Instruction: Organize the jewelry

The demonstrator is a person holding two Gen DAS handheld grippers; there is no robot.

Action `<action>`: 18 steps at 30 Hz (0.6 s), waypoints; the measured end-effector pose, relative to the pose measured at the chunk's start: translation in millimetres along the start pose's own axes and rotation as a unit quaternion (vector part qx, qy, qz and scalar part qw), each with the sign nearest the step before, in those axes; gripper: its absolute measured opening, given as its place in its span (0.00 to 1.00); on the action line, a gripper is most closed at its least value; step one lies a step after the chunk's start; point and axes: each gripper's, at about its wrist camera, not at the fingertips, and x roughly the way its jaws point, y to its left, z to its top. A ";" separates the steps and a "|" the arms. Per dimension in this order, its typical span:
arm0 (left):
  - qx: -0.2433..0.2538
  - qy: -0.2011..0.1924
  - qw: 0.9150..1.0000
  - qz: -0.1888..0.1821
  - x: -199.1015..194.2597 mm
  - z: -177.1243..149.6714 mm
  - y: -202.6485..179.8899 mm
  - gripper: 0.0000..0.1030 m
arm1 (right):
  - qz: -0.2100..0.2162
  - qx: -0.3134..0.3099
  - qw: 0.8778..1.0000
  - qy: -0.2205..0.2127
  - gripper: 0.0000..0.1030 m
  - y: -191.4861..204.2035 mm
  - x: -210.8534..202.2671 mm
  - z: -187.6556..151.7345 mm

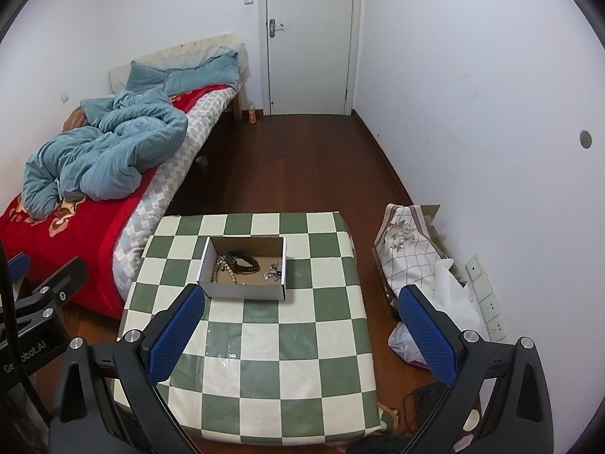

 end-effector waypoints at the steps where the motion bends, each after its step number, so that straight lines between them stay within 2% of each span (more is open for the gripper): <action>1: 0.000 0.000 1.000 0.000 1.2 0.8 0.2 1.00 | 0.001 0.000 1.000 0.003 1.00 0.1 2.6 0.5; 18: -0.001 0.001 1.000 0.002 3.8 6.1 0.1 1.00 | -0.001 -0.002 1.000 0.004 1.00 1.7 12.0 4.4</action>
